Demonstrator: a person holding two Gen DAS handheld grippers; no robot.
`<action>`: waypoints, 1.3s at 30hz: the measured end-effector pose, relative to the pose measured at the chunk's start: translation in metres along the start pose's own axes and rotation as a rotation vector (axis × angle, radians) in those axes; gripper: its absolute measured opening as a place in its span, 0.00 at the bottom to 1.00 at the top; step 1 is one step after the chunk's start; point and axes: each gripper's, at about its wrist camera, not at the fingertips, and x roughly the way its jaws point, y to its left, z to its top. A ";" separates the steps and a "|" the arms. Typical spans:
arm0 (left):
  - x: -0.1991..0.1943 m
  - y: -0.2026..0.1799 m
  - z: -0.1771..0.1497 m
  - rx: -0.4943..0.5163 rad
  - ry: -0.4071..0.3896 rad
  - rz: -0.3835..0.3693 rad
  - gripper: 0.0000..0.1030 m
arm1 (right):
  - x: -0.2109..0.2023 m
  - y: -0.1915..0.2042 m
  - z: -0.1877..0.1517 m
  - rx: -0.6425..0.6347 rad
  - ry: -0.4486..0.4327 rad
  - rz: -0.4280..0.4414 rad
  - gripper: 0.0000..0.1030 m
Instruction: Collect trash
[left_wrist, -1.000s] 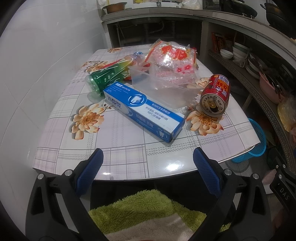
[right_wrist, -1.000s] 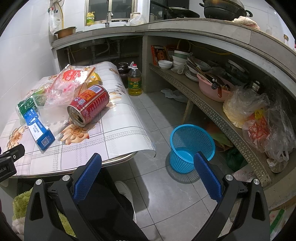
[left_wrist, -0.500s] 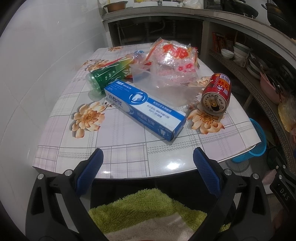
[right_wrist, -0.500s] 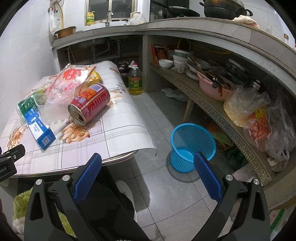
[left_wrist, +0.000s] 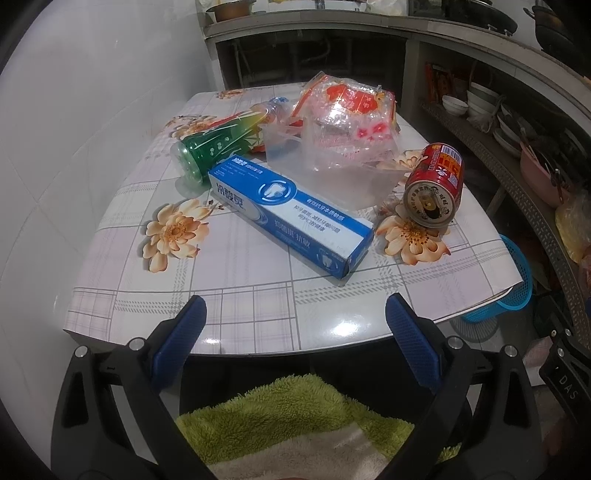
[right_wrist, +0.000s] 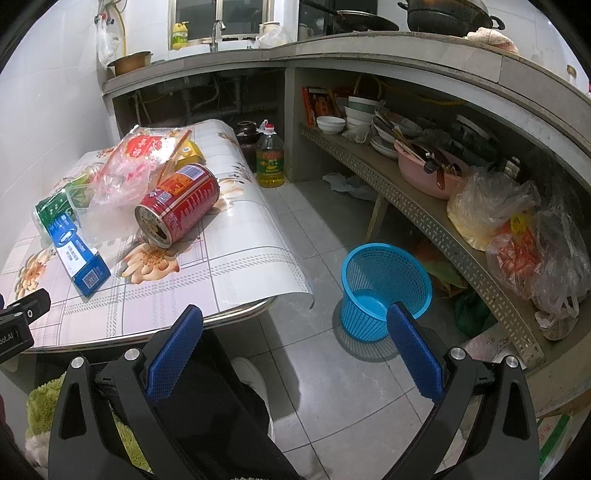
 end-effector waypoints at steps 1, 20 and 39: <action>0.001 0.000 0.000 -0.001 0.002 0.000 0.91 | 0.001 0.000 -0.001 0.000 0.003 0.001 0.94; 0.031 0.037 0.028 -0.047 -0.023 -0.012 0.91 | 0.018 0.024 0.041 -0.093 -0.119 0.083 0.94; 0.029 0.041 0.112 0.069 -0.285 -0.361 0.91 | 0.109 0.056 0.208 0.002 0.122 0.706 0.94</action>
